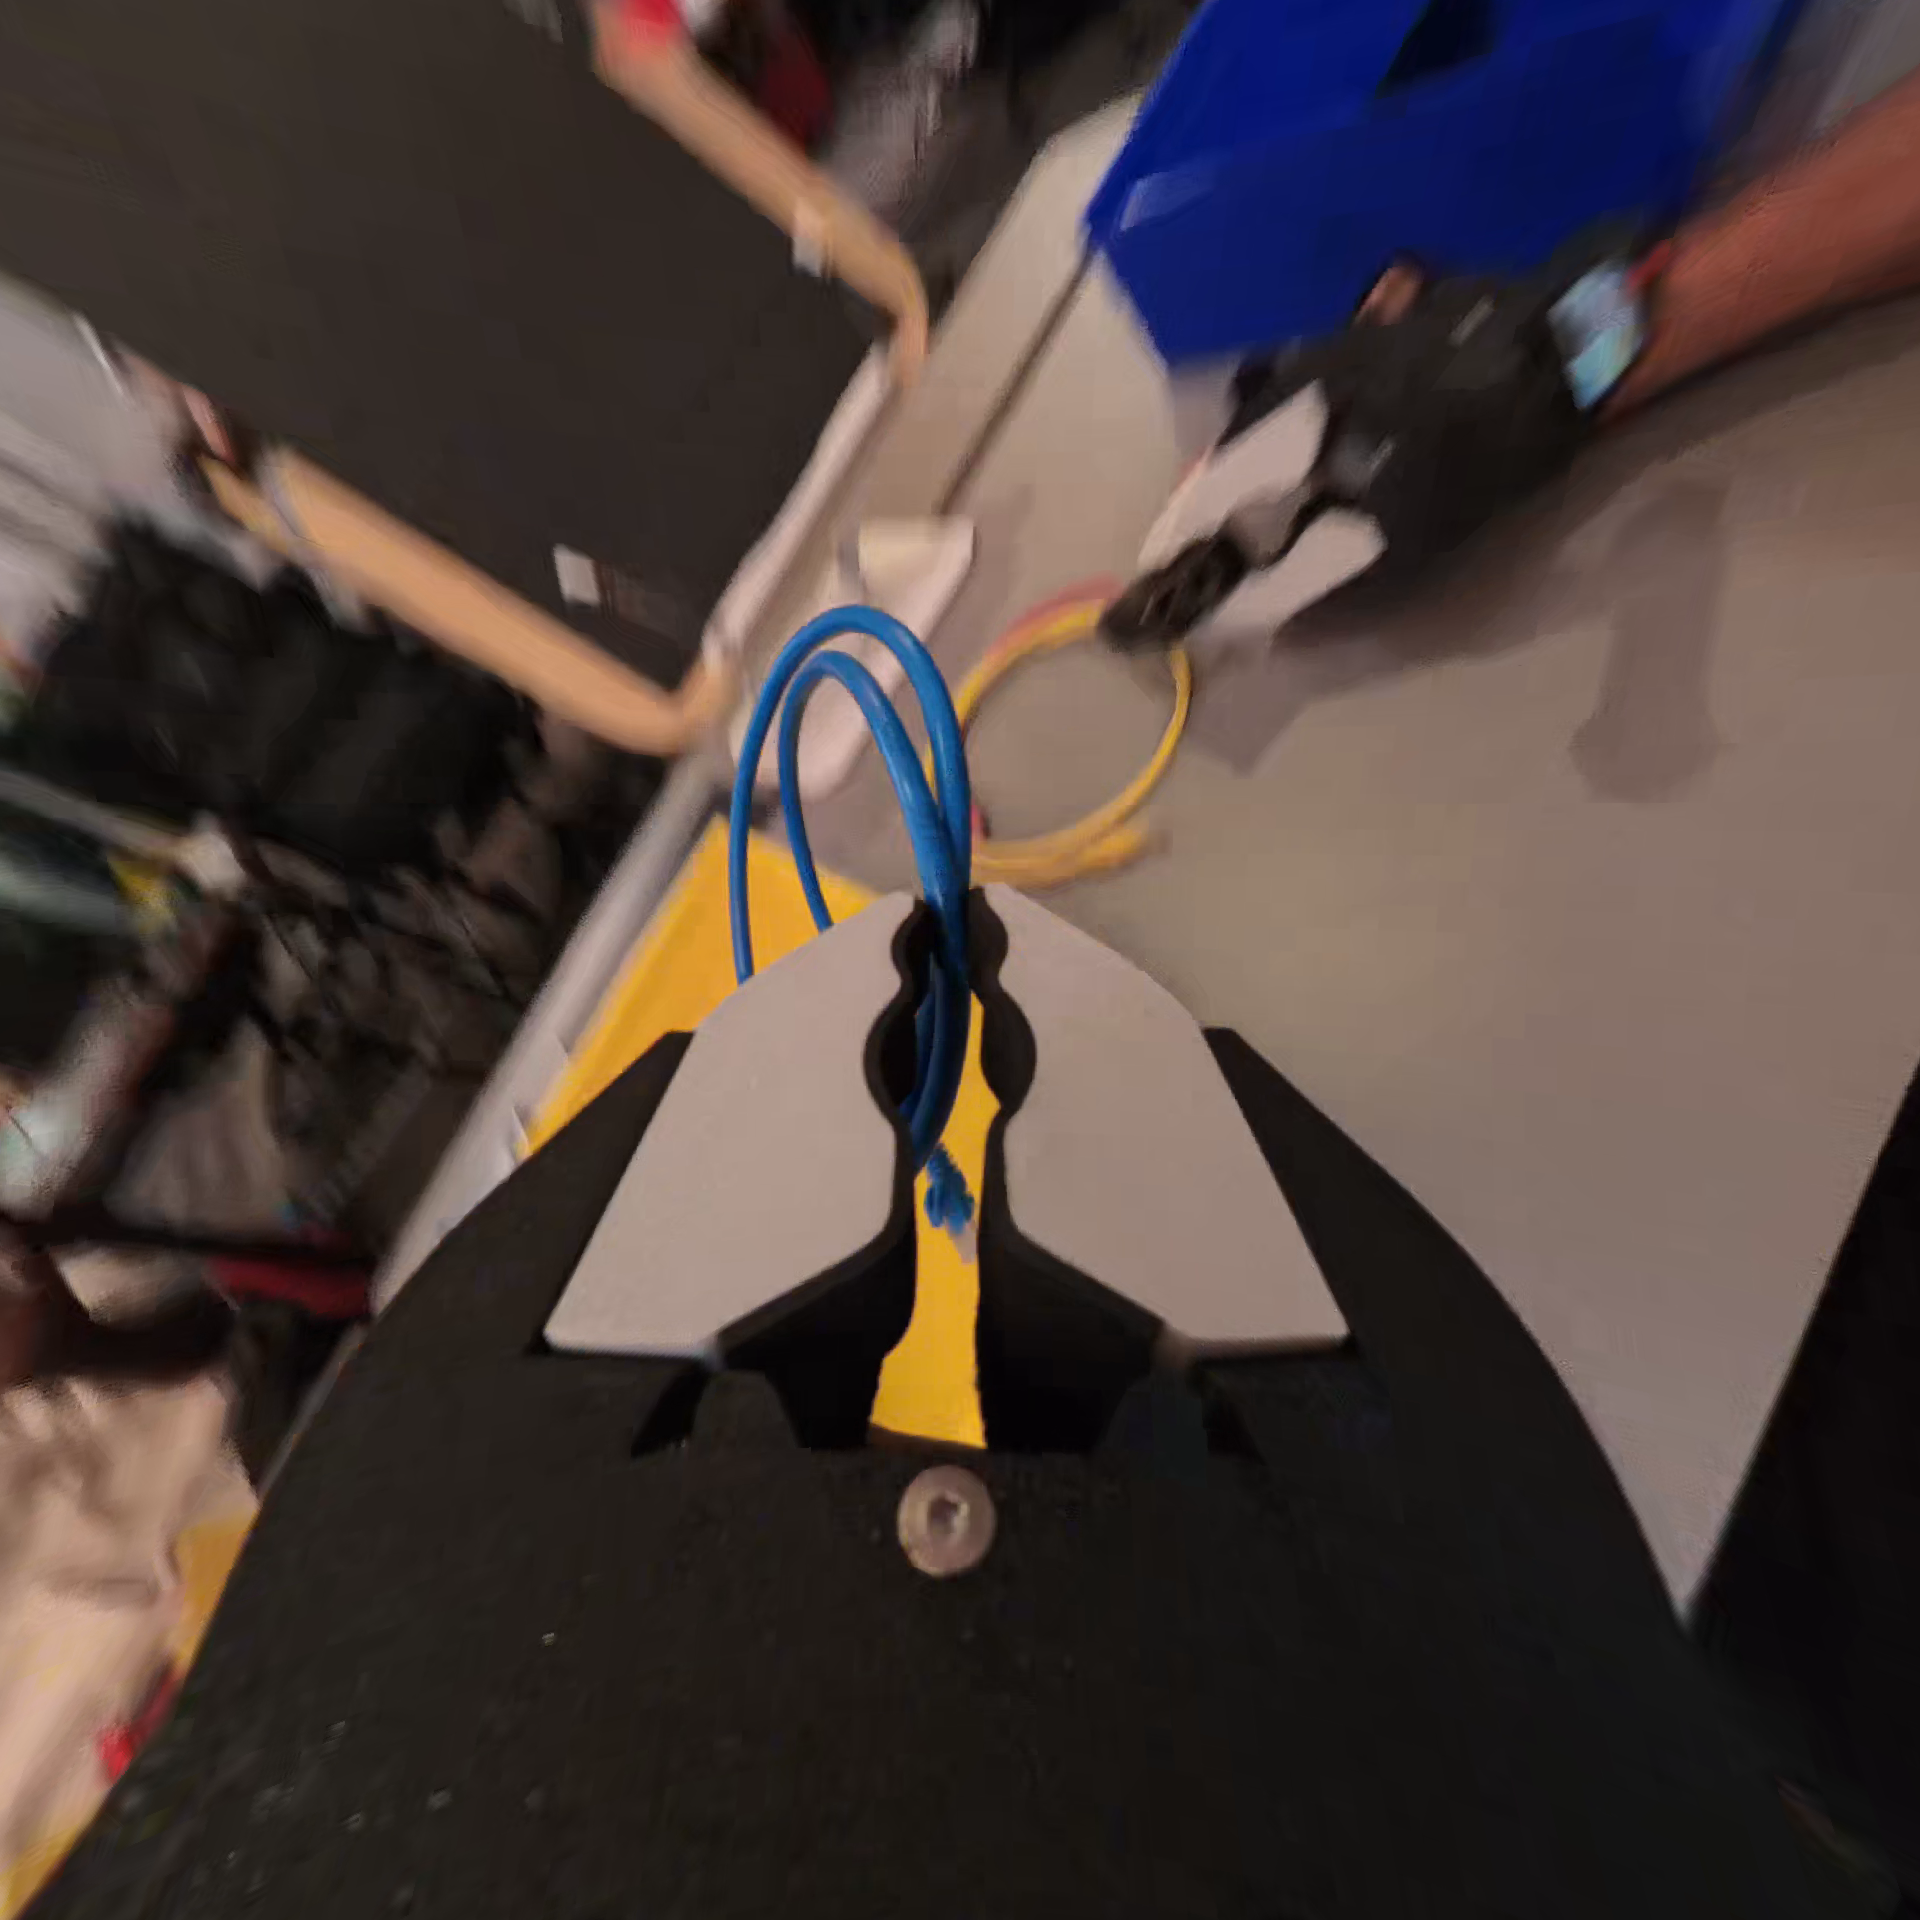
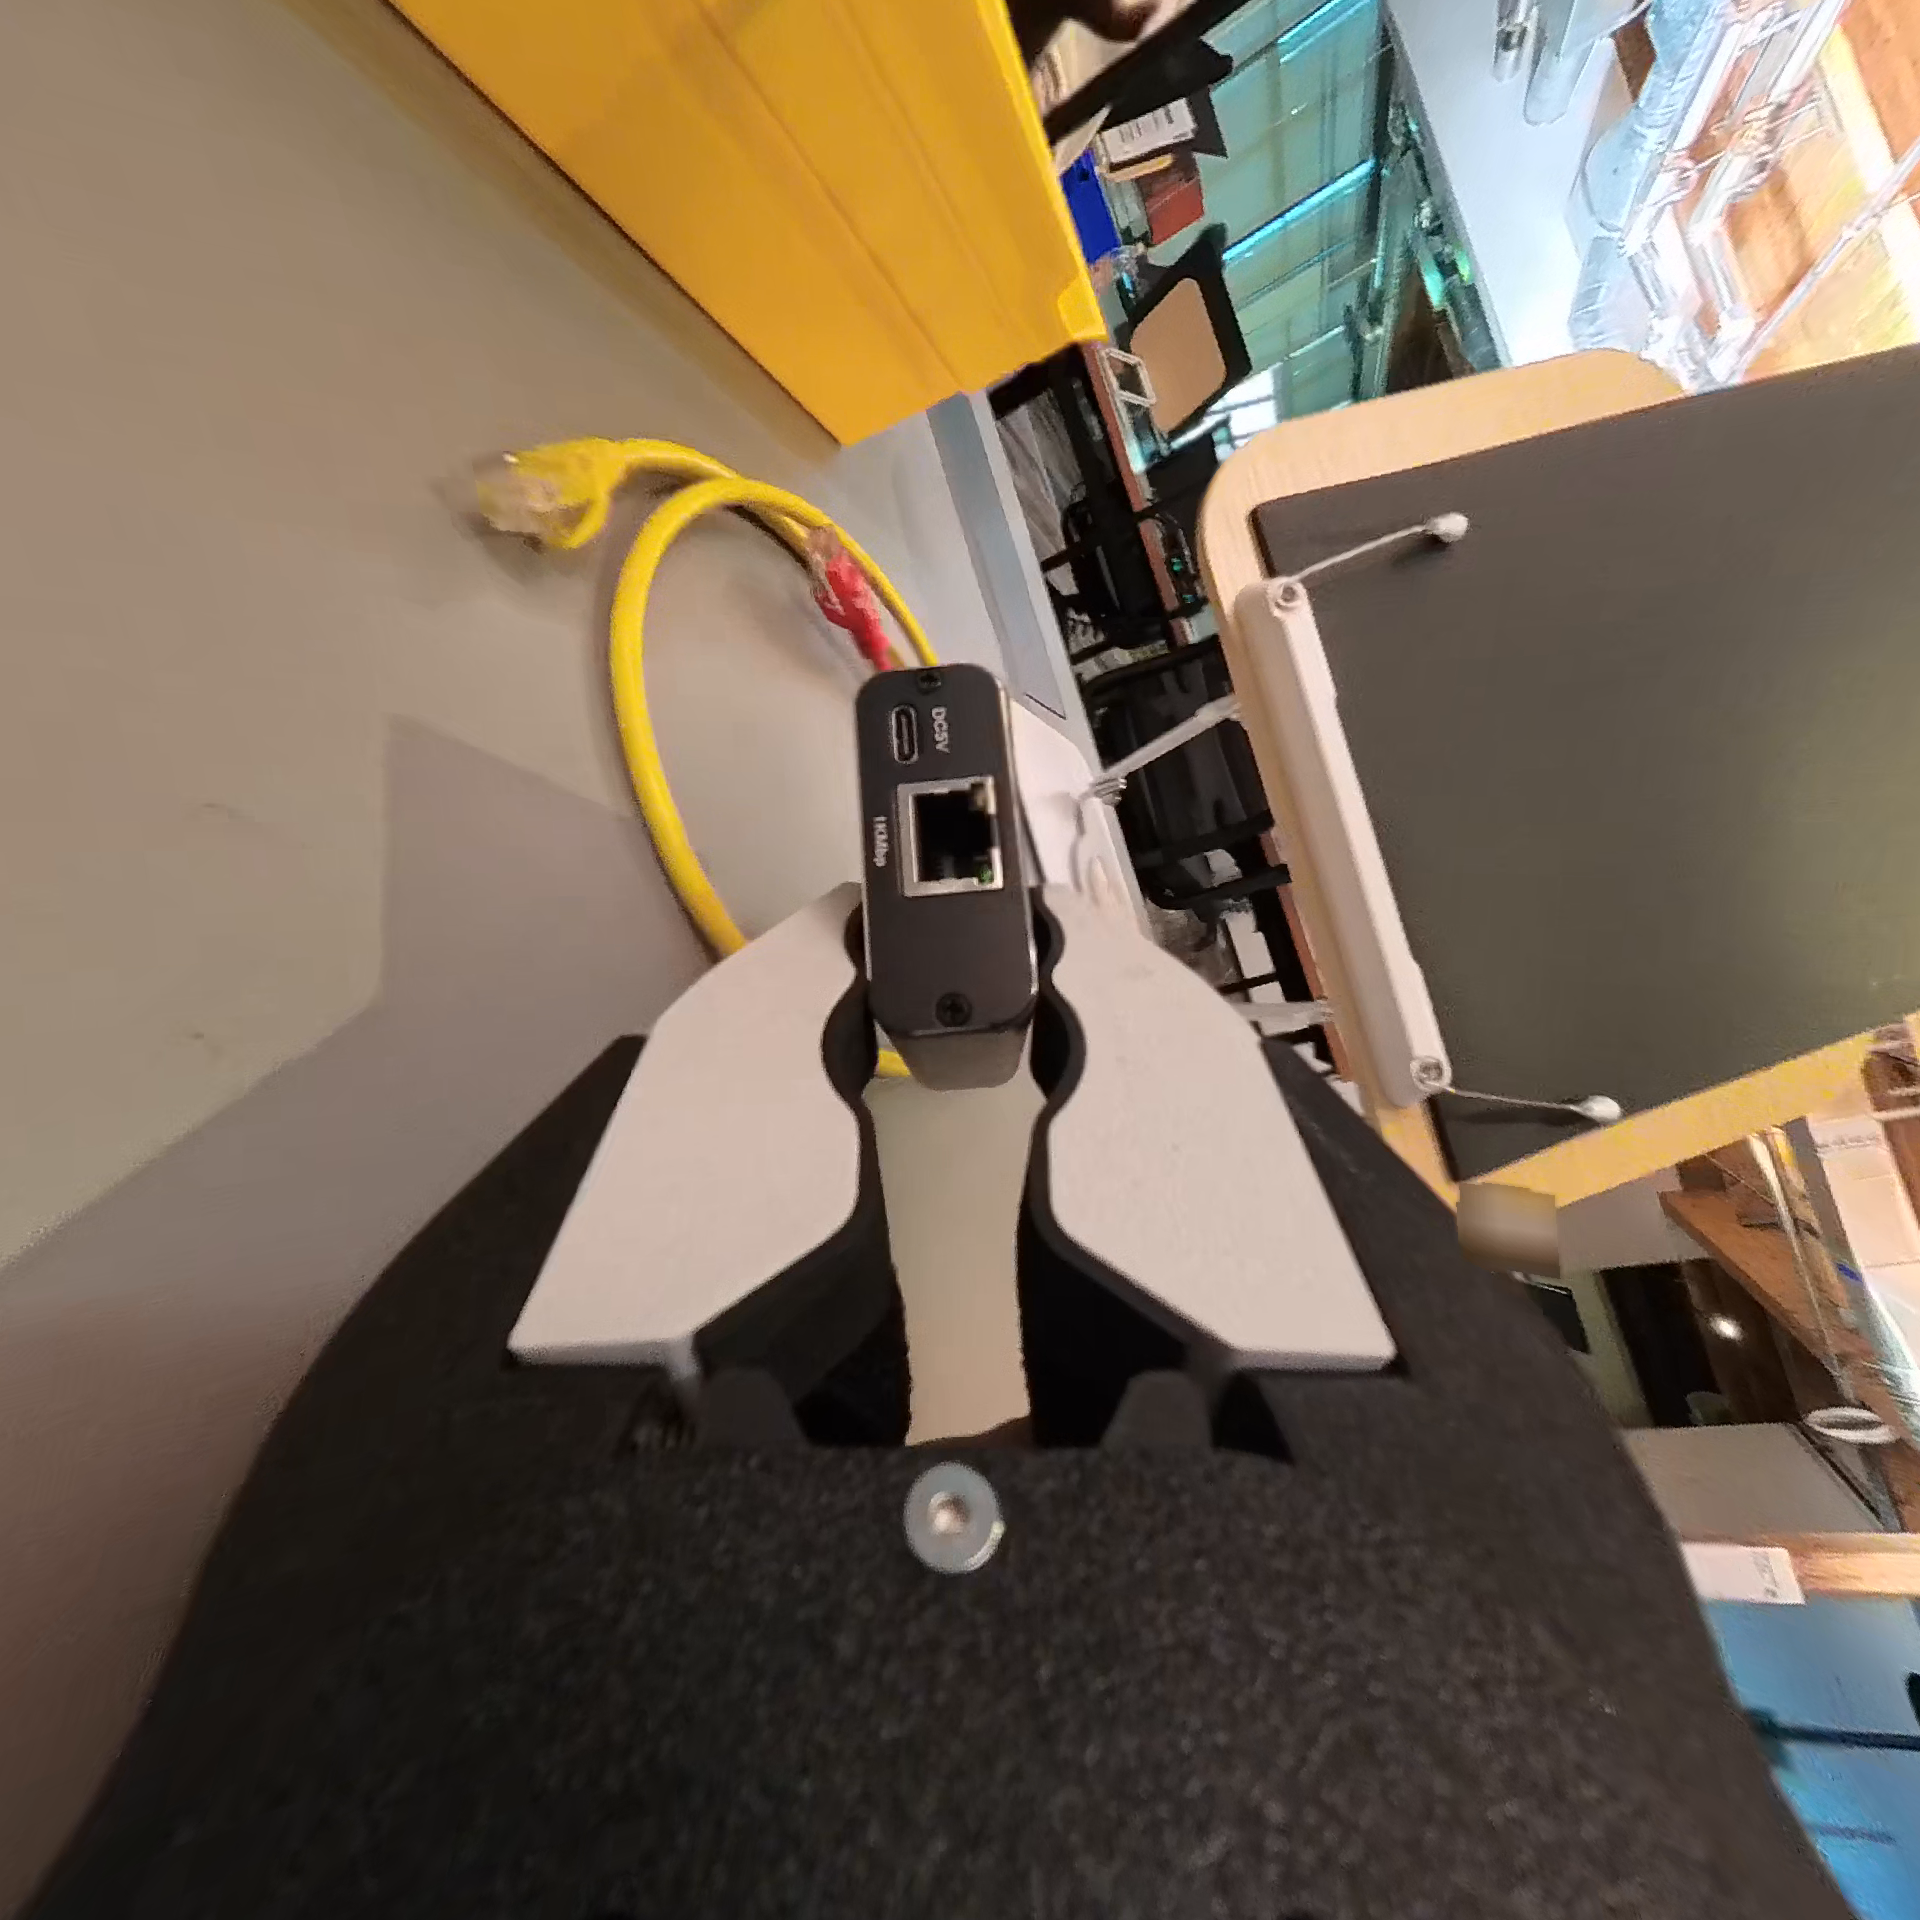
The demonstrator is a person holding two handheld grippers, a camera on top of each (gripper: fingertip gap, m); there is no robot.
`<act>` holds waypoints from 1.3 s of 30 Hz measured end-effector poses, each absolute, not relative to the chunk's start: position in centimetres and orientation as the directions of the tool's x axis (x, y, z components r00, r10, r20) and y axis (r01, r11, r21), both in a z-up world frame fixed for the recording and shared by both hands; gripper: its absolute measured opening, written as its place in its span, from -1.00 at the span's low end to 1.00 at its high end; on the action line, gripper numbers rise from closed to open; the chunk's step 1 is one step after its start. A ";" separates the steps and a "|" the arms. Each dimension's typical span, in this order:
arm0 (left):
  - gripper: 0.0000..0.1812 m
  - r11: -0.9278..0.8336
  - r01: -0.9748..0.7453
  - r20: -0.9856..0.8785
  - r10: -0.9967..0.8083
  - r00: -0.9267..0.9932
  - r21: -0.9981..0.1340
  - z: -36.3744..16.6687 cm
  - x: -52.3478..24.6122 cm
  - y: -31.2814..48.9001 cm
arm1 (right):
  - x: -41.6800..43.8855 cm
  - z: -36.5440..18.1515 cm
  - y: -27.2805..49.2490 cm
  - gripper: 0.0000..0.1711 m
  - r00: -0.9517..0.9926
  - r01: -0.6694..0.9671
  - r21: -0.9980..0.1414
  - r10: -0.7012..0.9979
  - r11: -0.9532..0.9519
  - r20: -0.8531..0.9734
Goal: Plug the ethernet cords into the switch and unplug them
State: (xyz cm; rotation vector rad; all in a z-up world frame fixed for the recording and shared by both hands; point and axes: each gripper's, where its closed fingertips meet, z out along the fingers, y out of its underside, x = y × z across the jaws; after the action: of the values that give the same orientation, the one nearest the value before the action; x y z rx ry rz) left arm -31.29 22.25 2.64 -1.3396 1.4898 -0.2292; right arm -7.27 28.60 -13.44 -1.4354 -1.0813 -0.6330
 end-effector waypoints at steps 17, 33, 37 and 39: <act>-0.90 0.721 -0.433 -0.671 -0.680 -0.296 -0.541 -14.8 -22.5 10.2 | -4.7 -7.6 26.9 -0.71 0.657 0.726 -0.666 0.113 0.168 0.745; -0.83 -0.328 -0.528 -0.044 -0.817 0.574 -0.783 -15.1 -24.1 16.4 | -8.4 -8.7 26.1 -0.71 0.448 0.865 -0.464 0.124 0.191 0.886; -0.75 -0.296 -0.605 -0.169 -0.788 0.592 -0.739 -16.5 -23.2 17.1 | -8.0 -7.9 25.7 -0.71 0.493 0.837 -0.509 0.127 0.202 0.861; -0.75 -0.277 -0.618 -0.187 -0.794 0.579 -0.736 -16.7 -22.7 17.3 | -7.8 -7.5 25.6 -0.70 0.515 0.823 -0.530 0.127 0.204 0.848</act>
State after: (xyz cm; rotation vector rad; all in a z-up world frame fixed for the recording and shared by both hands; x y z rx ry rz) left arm -22.69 17.34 -16.71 -1.9998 1.1255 -0.2752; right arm -7.82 25.59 -7.50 -1.2973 -0.9406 -0.6014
